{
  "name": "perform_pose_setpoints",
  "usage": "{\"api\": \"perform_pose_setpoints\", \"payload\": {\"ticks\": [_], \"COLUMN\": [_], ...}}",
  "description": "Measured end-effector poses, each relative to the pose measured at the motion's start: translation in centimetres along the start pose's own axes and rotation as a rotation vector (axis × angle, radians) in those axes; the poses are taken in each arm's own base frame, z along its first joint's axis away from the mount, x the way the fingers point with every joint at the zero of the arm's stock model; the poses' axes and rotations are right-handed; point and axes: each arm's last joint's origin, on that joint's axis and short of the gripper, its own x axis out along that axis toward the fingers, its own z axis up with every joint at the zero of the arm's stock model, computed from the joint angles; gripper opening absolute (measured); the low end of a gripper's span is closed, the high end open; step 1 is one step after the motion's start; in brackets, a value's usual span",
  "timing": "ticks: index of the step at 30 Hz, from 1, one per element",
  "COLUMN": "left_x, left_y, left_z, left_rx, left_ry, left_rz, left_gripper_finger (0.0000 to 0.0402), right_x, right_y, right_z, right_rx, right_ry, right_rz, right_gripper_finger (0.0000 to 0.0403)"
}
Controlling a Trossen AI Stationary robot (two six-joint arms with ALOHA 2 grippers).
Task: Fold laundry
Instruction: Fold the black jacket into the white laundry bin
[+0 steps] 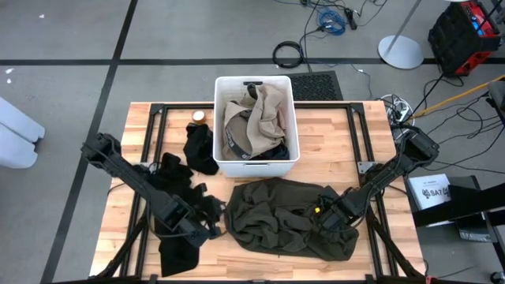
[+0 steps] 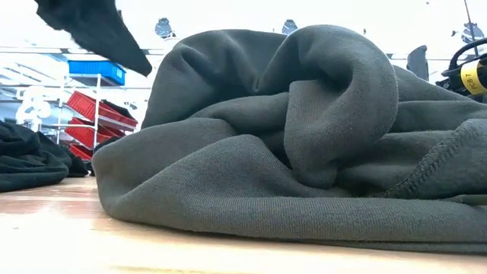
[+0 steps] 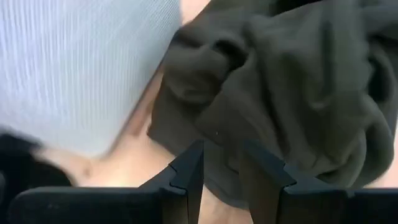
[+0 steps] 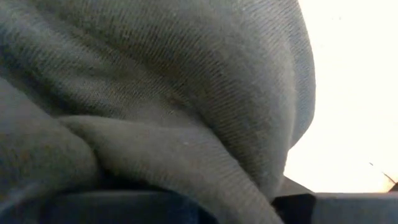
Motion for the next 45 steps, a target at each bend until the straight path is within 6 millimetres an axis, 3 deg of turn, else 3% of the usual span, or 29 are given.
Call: {"api": "perform_pose_setpoints", "payload": {"ticks": [3,10,20,30,39,45], "left_x": [1.0,2.7,3.6,3.7,3.9,3.8], "left_y": [0.6,2.0,2.9,3.1,3.3,3.2], "left_z": [-0.6,-1.0,0.1,0.5,-0.3,-0.2], "left_rx": [-0.128,-0.174,-0.234,-0.158,-0.241,-0.147], "left_ry": [0.078,0.216,0.163,0.053,0.114,0.108], "left_rz": [-0.036,-0.078,-0.042,0.052,0.027,0.014], "left_gripper_finger": [0.0104,0.0104,0.0104,0.0105,0.0152,0.0162], "right_x": [0.0,0.0,0.0,0.0,0.0,0.0], "right_y": [0.0,0.1,0.1,0.1,0.1,0.1], "right_z": [0.0,0.1,0.1,0.2,0.2,0.2], "right_rx": [-0.001,0.025,0.031,0.032,0.032,0.032], "right_ry": [-0.011,-0.037,-0.047,-0.069,-0.074,-0.078], "right_rz": [0.007,0.011,0.013,0.016,0.017,0.019], "right_gripper_finger": [0.0021,0.0038,0.0057,0.0058,0.0059,0.0059]}}
